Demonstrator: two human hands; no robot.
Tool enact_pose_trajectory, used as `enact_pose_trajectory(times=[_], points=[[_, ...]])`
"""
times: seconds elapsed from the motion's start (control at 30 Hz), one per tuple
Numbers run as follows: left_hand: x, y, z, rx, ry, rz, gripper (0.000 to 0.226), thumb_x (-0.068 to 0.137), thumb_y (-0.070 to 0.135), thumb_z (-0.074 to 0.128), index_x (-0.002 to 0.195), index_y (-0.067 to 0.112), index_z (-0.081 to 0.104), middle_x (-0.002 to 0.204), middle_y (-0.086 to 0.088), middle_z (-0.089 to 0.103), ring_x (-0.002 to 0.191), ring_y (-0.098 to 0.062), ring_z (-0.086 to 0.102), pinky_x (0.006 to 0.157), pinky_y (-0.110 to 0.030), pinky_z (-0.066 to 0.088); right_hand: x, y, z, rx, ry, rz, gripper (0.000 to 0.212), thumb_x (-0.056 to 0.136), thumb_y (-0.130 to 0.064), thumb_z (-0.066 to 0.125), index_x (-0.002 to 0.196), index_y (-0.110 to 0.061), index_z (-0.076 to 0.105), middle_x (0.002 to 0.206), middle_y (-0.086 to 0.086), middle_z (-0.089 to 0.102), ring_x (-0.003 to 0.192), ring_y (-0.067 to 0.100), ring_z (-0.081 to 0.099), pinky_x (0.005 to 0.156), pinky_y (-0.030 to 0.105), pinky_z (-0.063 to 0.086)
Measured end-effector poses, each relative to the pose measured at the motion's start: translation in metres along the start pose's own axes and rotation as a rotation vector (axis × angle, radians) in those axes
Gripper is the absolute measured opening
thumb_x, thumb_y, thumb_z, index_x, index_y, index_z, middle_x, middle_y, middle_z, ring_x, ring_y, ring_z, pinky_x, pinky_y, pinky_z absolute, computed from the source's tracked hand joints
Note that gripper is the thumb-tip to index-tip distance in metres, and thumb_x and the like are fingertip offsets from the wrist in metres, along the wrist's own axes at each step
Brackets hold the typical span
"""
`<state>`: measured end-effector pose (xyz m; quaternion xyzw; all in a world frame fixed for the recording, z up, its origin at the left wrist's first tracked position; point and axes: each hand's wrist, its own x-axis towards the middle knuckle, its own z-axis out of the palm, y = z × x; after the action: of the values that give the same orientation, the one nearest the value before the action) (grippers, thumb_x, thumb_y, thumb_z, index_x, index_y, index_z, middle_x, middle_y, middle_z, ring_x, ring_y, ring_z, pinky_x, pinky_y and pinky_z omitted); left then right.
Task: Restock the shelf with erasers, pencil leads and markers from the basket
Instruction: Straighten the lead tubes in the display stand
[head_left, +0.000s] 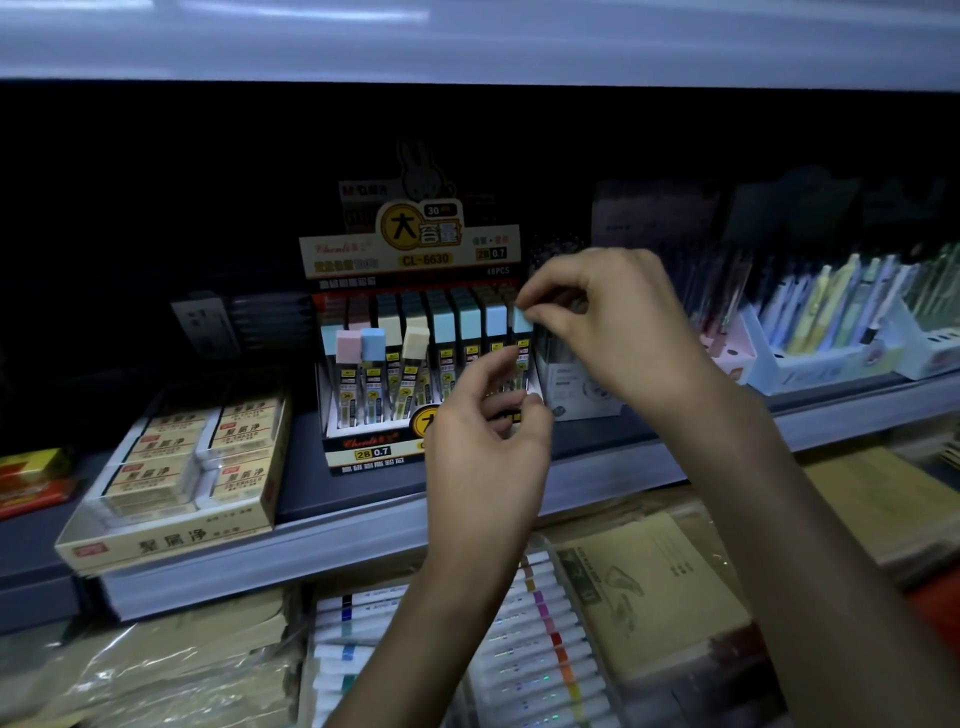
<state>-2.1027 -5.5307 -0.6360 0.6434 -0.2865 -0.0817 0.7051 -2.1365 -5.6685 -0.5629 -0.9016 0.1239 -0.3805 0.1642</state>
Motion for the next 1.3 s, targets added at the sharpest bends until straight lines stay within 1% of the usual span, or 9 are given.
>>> enact_pose_trajectory(times=[0.13,0.27,0.43,0.67,0.73,0.87,1.0,1.13,1.3], points=[[-0.002,0.000,0.000,0.004,-0.001,-0.006,0.045,0.096,0.014,0.063,0.137,0.032,0.062,0.113,0.018,0.068,0.100,0.002,0.068,0.083,-0.018,0.053,0.002,-0.001,0.002,-0.037,-0.004,0.001,0.012,0.089,-0.019,0.077,0.093,-0.029,0.079,0.084,-0.015,0.071,0.080,-0.002,0.065,0.075,0.017,0.053],[-0.003,0.001,-0.001,0.012,-0.014,-0.005,0.046,0.096,0.015,0.063,0.139,0.031,0.060,0.116,0.020,0.065,0.106,0.000,0.066,0.088,-0.021,0.054,0.003,-0.003,0.003,-0.047,0.001,0.010,0.010,0.089,-0.020,0.077,0.094,-0.029,0.078,0.085,-0.013,0.072,0.082,0.000,0.066,0.078,0.027,0.057],[-0.003,-0.001,-0.004,0.025,-0.016,0.009,0.043,0.097,0.016,0.063,0.137,0.033,0.061,0.115,0.019,0.067,0.105,-0.002,0.067,0.087,-0.024,0.056,0.001,-0.003,0.005,-0.082,-0.015,0.014,0.016,0.086,-0.017,0.078,0.096,-0.028,0.076,0.085,-0.011,0.070,0.080,0.005,0.065,0.079,0.035,0.058],[-0.006,0.001,-0.013,0.070,-0.059,0.047,0.042,0.097,0.014,0.063,0.135,0.033,0.062,0.117,0.019,0.067,0.108,0.000,0.065,0.089,-0.021,0.056,-0.007,-0.004,0.008,-0.092,-0.016,0.015,0.026,0.085,-0.018,0.078,0.103,-0.031,0.065,0.089,-0.011,0.064,0.082,0.009,0.062,0.076,0.039,0.056],[-0.009,0.001,-0.017,0.099,-0.055,0.061,0.038,0.097,0.013,0.063,0.130,0.031,0.065,0.112,0.016,0.070,0.104,0.002,0.065,0.088,-0.019,0.055,-0.012,-0.007,0.009,-0.105,-0.018,0.018,0.032,0.085,-0.019,0.078,0.109,-0.032,0.061,0.091,-0.011,0.062,0.083,0.011,0.060,0.075,0.041,0.055],[-0.016,0.006,-0.027,0.159,-0.029,0.102,0.030,0.097,0.018,0.064,0.123,0.033,0.068,0.111,0.017,0.070,0.105,0.003,0.065,0.093,-0.023,0.055,-0.022,-0.013,0.007,-0.128,0.021,-0.004,0.035,0.086,-0.016,0.076,0.113,-0.031,0.061,0.096,-0.012,0.058,0.088,0.013,0.059,0.076,0.042,0.055],[-0.023,0.013,-0.040,0.222,0.034,0.167,0.026,0.098,0.021,0.065,0.120,0.035,0.069,0.112,0.021,0.069,0.108,0.006,0.063,0.095,-0.022,0.054,-0.026,-0.023,0.000,-0.113,0.131,-0.002,0.030,0.088,-0.013,0.074,0.112,-0.030,0.067,0.099,-0.012,0.059,0.091,0.014,0.061,0.078,0.040,0.055],[-0.029,0.010,-0.058,0.255,0.189,0.199,0.017,0.098,0.025,0.065,0.112,0.034,0.070,0.102,0.020,0.070,0.100,0.003,0.065,0.087,-0.027,0.057,-0.019,-0.045,-0.009,-0.010,0.237,-0.018,0.023,0.087,-0.012,0.074,0.106,-0.026,0.073,0.095,-0.009,0.062,0.084,0.010,0.061,0.078,0.034,0.053],[-0.022,0.009,-0.084,0.374,0.396,0.261,0.013,0.098,0.026,0.065,0.108,0.033,0.068,0.094,0.018,0.070,0.091,-0.002,0.066,0.076,-0.035,0.057,-0.010,-0.085,0.000,0.049,0.154,-0.094,0.013,0.089,-0.023,0.076,0.100,-0.029,0.077,0.089,-0.014,0.067,0.084,0.007,0.060,0.078,0.032,0.053]])
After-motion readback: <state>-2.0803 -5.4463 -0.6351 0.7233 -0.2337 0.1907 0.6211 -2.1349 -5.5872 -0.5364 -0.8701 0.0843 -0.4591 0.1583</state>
